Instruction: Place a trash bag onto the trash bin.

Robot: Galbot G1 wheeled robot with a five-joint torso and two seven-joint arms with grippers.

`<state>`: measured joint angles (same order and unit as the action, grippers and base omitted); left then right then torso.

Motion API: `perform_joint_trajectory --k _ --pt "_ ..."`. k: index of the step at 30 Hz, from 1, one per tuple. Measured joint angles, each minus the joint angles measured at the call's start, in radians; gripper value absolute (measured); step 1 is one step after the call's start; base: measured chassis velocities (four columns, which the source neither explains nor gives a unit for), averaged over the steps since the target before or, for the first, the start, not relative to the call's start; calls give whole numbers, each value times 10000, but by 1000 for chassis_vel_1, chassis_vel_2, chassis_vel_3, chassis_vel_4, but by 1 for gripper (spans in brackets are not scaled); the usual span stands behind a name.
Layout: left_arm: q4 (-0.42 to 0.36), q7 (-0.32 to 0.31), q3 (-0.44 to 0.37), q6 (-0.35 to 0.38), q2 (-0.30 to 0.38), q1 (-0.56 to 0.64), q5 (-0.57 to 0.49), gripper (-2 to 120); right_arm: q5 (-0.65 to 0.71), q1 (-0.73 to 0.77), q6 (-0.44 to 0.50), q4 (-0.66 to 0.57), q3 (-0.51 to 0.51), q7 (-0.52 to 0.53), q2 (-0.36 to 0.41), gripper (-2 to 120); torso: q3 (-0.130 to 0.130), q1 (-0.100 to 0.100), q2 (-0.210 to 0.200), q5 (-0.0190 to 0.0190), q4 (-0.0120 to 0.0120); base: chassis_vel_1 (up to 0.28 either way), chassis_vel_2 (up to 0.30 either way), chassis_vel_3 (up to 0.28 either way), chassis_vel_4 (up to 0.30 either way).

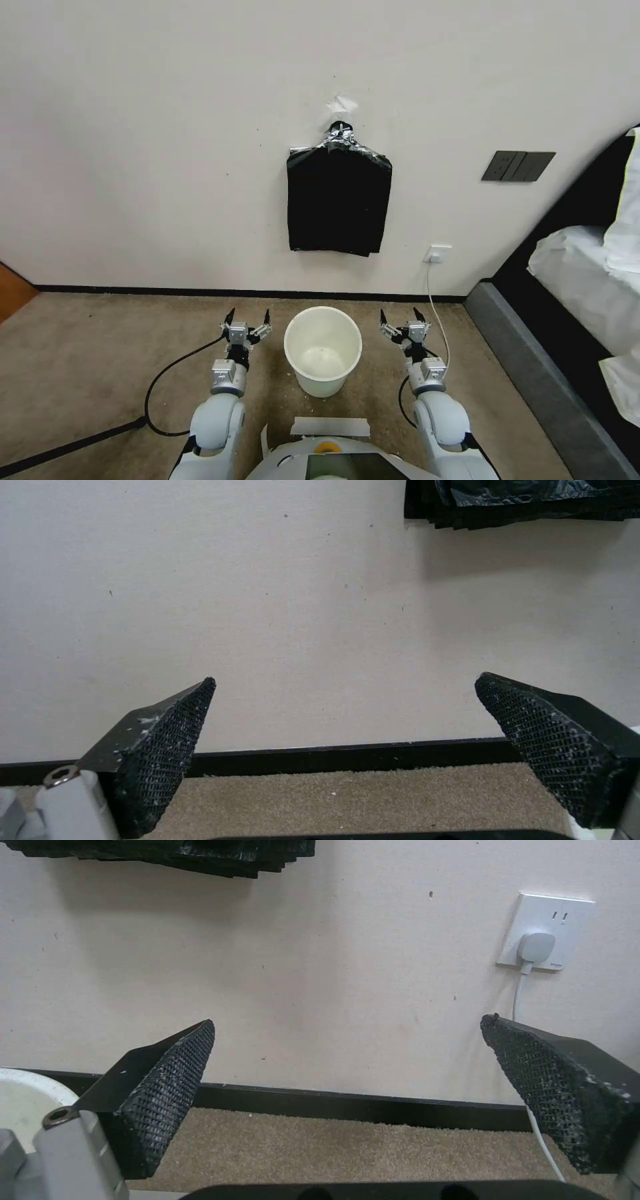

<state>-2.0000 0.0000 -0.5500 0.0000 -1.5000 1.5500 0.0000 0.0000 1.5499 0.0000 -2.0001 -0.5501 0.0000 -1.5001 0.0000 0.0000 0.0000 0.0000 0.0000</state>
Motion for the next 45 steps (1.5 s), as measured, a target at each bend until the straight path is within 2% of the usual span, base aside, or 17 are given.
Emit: perform_joint_trajectory --k 45 --pt "0 -1 0 0 0 0 0 100 0 0 0 0 0 0 0 100 0 1 0 0 0 0 0 0 0"
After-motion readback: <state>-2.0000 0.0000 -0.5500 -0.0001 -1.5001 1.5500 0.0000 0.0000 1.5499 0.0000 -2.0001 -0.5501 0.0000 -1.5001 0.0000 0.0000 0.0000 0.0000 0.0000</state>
